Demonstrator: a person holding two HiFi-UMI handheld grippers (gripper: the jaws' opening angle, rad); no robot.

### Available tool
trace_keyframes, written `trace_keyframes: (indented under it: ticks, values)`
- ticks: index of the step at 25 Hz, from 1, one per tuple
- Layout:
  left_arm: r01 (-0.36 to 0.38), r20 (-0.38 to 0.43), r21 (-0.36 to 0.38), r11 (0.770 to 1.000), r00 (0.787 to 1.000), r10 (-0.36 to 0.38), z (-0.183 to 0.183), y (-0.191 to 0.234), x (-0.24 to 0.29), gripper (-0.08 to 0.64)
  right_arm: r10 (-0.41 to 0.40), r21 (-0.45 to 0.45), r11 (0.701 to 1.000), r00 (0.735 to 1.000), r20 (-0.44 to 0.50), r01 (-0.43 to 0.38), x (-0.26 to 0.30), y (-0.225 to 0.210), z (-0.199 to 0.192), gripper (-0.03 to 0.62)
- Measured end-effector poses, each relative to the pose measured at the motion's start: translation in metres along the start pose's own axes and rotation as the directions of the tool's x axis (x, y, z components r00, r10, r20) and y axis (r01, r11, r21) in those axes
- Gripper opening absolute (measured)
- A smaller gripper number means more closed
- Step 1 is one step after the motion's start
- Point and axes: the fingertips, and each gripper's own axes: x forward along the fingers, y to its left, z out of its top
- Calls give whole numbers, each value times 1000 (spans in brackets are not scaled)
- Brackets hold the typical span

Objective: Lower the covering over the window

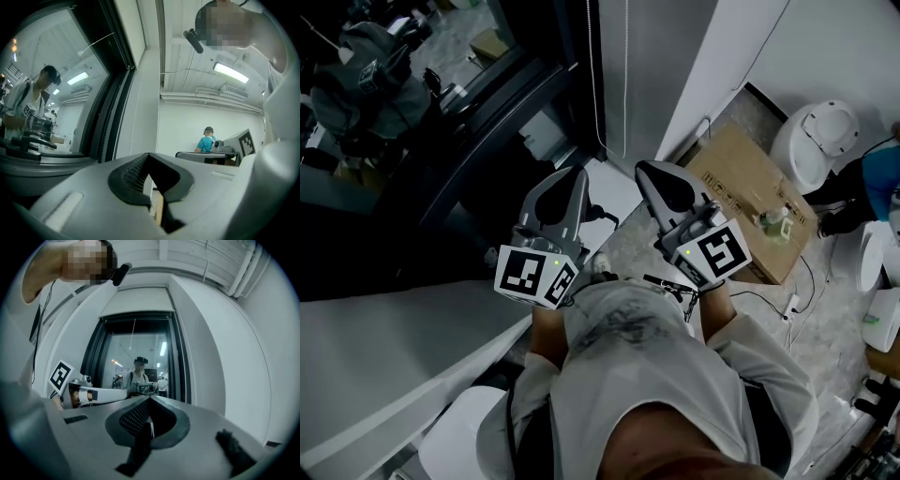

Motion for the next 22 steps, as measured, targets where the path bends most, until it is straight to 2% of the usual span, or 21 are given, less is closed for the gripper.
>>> trace_keyframes:
  ticks: [12, 22]
  values:
    - [53, -4, -16, 998, 999, -53, -1, 59, 42, 8, -66, -16, 998, 997, -41, 65, 59, -28, -9, 17]
    - [91, -15, -23, 996, 996, -91, 0, 85, 69, 8, -114, -60, 992, 991, -64, 110, 82, -46, -14, 17]
